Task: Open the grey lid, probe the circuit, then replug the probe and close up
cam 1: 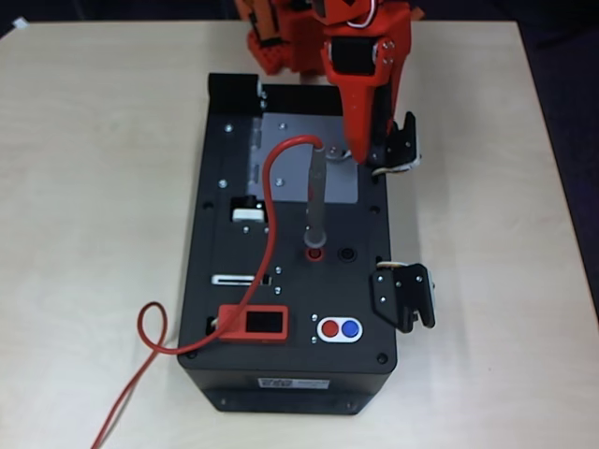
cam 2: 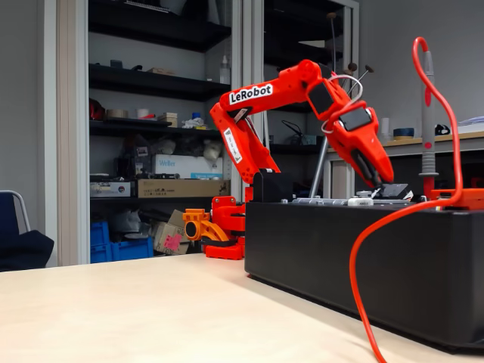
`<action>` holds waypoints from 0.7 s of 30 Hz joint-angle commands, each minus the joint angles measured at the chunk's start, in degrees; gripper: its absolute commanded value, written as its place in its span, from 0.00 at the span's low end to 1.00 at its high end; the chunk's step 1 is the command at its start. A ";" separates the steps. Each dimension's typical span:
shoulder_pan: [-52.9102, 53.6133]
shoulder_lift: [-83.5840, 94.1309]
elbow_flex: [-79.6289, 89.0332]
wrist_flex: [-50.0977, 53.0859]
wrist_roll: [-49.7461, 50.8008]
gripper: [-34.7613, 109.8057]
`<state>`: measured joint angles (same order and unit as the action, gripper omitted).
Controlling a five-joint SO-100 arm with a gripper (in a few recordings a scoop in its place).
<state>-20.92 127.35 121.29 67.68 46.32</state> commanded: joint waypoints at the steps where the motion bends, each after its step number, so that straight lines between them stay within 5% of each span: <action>1: 0.09 1.76 0.62 -0.26 0.18 0.36; 21: 1.05 -7.03 -25.14 9.93 -3.34 0.37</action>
<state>-18.46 119.09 97.65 76.20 41.66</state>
